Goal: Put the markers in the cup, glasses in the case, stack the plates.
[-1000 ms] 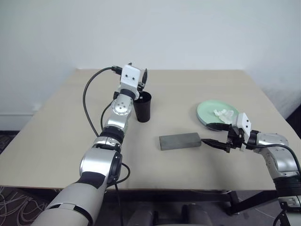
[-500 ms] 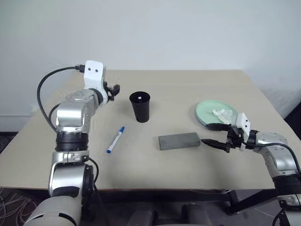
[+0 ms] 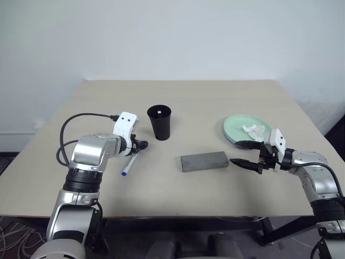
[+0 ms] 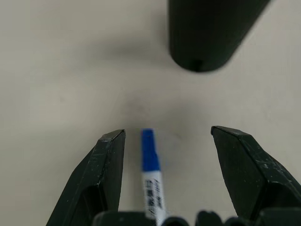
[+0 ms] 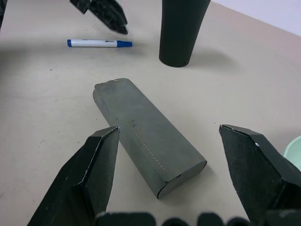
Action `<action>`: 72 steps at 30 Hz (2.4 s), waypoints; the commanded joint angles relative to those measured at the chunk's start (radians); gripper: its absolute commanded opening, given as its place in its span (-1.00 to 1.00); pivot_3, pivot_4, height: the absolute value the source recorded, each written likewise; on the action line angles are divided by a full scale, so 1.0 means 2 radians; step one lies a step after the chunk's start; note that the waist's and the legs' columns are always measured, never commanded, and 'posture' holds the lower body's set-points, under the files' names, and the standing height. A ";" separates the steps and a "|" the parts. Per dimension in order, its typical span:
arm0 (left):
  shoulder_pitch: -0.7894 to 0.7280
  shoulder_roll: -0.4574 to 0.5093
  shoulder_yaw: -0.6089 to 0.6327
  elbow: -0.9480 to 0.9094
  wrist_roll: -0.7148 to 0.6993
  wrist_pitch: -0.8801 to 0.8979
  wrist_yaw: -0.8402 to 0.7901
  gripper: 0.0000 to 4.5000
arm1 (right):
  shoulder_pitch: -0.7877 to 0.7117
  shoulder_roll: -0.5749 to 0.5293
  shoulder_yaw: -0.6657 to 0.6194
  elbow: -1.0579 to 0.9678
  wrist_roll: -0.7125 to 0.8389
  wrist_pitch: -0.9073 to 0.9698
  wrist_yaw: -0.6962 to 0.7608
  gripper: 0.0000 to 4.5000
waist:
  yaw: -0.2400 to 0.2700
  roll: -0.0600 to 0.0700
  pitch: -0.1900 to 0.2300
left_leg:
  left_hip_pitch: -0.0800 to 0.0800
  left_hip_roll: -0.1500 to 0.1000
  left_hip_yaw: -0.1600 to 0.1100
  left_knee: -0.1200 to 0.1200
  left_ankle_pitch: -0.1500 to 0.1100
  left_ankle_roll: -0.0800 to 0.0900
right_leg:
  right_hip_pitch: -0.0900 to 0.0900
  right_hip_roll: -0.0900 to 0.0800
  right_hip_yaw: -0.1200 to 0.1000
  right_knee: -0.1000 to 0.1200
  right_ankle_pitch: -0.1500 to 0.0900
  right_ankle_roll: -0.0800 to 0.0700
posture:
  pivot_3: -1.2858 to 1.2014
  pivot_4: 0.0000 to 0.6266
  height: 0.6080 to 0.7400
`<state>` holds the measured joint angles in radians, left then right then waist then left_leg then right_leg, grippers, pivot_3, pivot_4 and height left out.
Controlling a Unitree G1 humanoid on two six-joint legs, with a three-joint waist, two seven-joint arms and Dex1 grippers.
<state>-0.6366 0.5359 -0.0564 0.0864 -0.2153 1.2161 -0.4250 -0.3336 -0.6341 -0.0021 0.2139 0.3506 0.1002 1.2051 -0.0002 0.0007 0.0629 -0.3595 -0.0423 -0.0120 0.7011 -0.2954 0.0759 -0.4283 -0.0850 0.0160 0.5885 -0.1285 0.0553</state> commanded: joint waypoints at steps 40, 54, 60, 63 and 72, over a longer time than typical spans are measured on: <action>0.048 -0.012 -0.058 -0.116 -0.021 -0.203 -0.115 -0.95 | -0.014 0.005 -0.006 0.017 -0.009 -0.028 -0.002 0.64 | 0.000 0.000 0.000 | 0.000 0.000 0.000 0.000 0.000 0.000 | 0.000 0.000 0.000 0.000 0.000 0.000 | 0.03 -1.00 1.00; -0.154 -0.134 -0.011 0.275 0.114 -0.680 0.091 -0.95 | -0.024 0.013 -0.007 0.020 -0.016 -0.033 -0.010 0.64 | 0.004 0.000 0.000 | 0.000 0.000 0.001 0.000 0.001 0.002 | 0.001 0.000 0.000 -0.001 0.000 0.000 | 0.03 -1.00 1.00; -0.210 -0.142 -0.002 0.456 0.148 -0.830 0.174 -0.95 | -0.023 0.012 -0.009 0.011 -0.013 -0.030 -0.015 0.64 | 0.006 0.000 0.000 | 0.000 -0.001 0.001 0.000 0.001 0.002 | 0.001 0.000 0.000 -0.001 0.000 0.000 | 0.03 -1.00 1.00; -0.218 -0.148 0.001 0.507 0.152 -0.869 0.184 -0.95 | -0.018 0.010 -0.015 0.000 -0.005 -0.024 -0.016 0.64 | 0.007 0.000 0.000 | 0.000 -0.001 0.001 0.000 0.001 0.002 | 0.001 0.000 0.000 -0.001 0.000 0.000 | 0.03 -1.00 1.00; -0.227 -0.159 0.012 0.567 0.158 -0.903 0.198 -0.95 | -0.011 0.006 -0.046 -0.055 0.064 0.061 -0.013 0.64 | 0.007 0.000 0.000 | -0.001 0.000 0.001 0.000 0.001 0.003 | 0.001 0.000 0.000 -0.002 0.001 0.000 | 0.03 -1.00 1.00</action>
<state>-1.0353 0.2194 -0.0532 1.2310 0.1037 -0.5639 -0.0422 -0.3449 -0.6085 -0.0624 0.1519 0.4389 0.1995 1.1794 0.0144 0.0008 0.0626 -0.3607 -0.0431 -0.0109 0.7018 -0.2940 0.0811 -0.4265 -0.0854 0.0158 0.5848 -0.1270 0.0558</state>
